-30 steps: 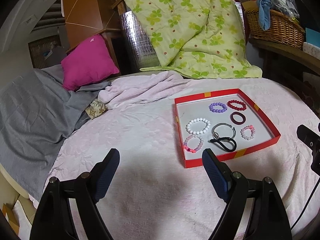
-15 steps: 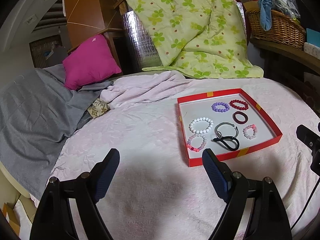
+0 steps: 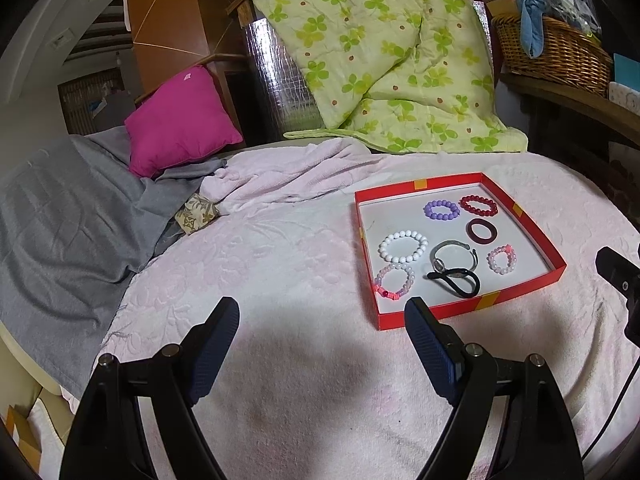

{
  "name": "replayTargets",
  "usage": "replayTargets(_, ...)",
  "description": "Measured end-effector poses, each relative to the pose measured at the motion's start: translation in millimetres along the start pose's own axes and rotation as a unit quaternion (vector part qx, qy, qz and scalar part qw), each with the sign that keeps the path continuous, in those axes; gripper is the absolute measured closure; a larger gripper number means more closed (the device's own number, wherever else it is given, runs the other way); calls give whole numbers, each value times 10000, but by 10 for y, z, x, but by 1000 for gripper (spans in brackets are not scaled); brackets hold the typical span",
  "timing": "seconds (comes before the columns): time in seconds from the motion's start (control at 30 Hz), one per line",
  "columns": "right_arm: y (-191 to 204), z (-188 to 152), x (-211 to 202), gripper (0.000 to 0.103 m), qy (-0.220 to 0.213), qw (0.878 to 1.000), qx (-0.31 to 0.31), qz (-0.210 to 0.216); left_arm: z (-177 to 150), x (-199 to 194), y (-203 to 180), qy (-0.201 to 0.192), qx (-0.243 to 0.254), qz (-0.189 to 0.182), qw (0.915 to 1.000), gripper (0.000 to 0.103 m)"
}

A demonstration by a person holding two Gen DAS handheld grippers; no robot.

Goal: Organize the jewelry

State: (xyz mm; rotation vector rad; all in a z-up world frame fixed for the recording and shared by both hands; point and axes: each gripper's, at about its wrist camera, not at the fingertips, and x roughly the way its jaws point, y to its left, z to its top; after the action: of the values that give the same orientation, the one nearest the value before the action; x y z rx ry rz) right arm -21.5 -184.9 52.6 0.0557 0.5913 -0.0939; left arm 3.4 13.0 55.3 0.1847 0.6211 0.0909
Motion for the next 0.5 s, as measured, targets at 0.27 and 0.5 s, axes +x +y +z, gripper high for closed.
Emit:
replayTargets(0.27, -47, -7, 6, 15, 46, 10000, 53, 38, 14, 20, -59, 15, 61, -33, 10000, 18)
replayTargets(0.5, -24, -15, 6, 14, 60, 10000, 29, 41, 25, 16, -61, 23, 57, -73, 10000, 18)
